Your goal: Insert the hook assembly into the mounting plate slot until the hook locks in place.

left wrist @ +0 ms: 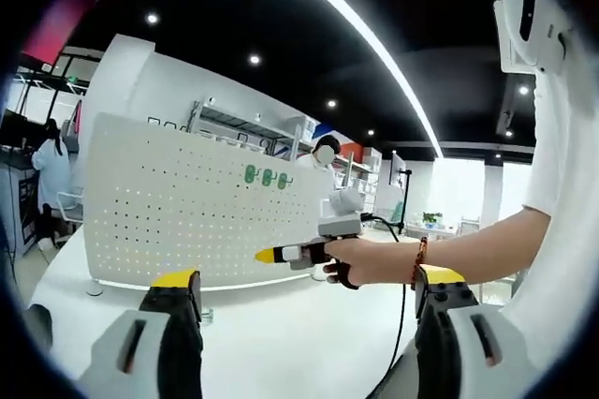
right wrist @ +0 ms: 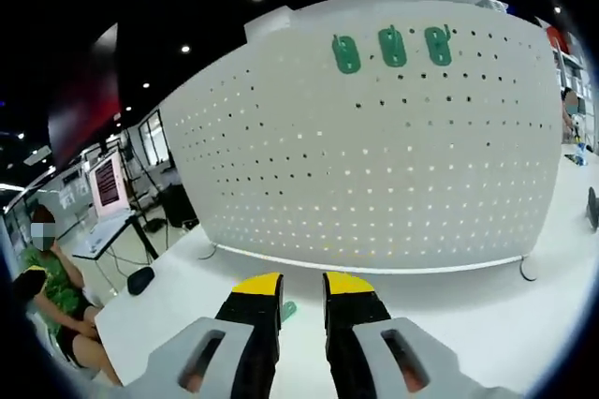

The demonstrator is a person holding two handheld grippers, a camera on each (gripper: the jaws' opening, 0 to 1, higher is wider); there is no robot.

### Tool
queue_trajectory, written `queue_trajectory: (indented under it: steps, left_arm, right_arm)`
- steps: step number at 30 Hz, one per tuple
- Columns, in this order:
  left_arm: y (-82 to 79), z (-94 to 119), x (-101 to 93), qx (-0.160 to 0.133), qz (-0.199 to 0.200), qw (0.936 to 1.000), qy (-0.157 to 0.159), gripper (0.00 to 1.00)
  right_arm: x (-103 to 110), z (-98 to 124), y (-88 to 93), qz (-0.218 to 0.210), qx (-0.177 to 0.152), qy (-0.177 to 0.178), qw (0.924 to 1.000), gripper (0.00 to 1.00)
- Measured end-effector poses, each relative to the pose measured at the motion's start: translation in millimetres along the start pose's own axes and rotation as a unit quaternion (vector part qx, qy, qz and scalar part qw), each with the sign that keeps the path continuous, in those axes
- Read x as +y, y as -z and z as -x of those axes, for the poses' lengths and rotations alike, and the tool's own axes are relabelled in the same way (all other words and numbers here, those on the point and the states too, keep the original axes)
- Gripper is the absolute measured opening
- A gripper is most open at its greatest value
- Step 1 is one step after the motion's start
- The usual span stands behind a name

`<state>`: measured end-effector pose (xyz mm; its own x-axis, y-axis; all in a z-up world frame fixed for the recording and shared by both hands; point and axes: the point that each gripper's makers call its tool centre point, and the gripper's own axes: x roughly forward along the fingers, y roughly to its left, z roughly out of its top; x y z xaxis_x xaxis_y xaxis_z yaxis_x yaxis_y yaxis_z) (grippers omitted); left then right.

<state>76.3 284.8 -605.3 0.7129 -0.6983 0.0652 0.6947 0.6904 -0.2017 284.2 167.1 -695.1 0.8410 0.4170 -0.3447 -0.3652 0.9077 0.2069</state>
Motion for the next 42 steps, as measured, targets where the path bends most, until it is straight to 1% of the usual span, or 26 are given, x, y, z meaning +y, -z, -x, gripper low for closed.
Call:
queue_trajectory:
  steps: [4, 11, 13, 16, 20, 24, 29, 31, 33, 37, 42]
  left_arm:
    - [4.2, -2, 1.6, 0.009, -0.003, 1.0000, 0.001, 0.98]
    - [10.3, -5, 5.3, 0.017, -0.004, 0.9998, -0.001, 0.98]
    - [12.5, -6, 6.5, 0.019, 0.001, 0.9998, -0.001, 0.98]
    - [15.8, -5, 8.5, 0.025, -0.001, 0.9997, -0.004, 0.98]
    - [17.7, -5, 11.8, 0.024, 0.011, 0.9996, -0.003, 0.98]
    - [22.1, -7, 16.8, 0.035, 0.006, 0.9994, -0.006, 0.98]
    - [24.6, -7, 19.1, 0.038, 0.008, 0.9992, -0.009, 0.98]
    - [29.7, -8, 19.9, 0.047, 0.004, 0.9988, -0.011, 0.98]
    - [35.9, -8, 19.7, 0.062, -0.002, 0.9980, -0.009, 0.99]
    - [40.7, -12, 22.0, 0.069, -0.001, 0.9976, -0.006, 0.99]
    - [42.0, -15, 24.6, 0.074, -0.008, 0.9972, -0.001, 0.99]
  right_arm:
    - [2, -5, 10.3, -0.006, 0.015, -0.006, 0.9998, 0.16]
    - [1, -13, 25.2, 0.008, 0.039, -0.004, 0.9992, 0.16]
    - [1, -16, 29.8, 0.002, 0.046, -0.008, 0.9989, 0.17]
    - [3, -20, 33.4, 0.003, 0.052, -0.008, 0.9986, 0.17]
    - [8, -27, 40.7, 0.005, 0.064, -0.016, 0.9978, 0.17]
    - [12, -33, 47.5, 0.007, 0.074, -0.020, 0.9970, 0.17]
    - [13, -42, 57.1, 0.013, 0.092, -0.023, 0.9954, 0.19]
    - [13, -46, 60.2, 0.025, 0.098, -0.021, 0.9947, 0.21]
    - [14, -49, 63.3, 0.017, 0.103, -0.024, 0.9942, 0.22]
    - [16, -55, 65.1, 0.023, 0.108, -0.028, 0.9935, 0.22]
    - [19, -64, 65.5, 0.022, 0.109, -0.033, 0.9932, 0.23]
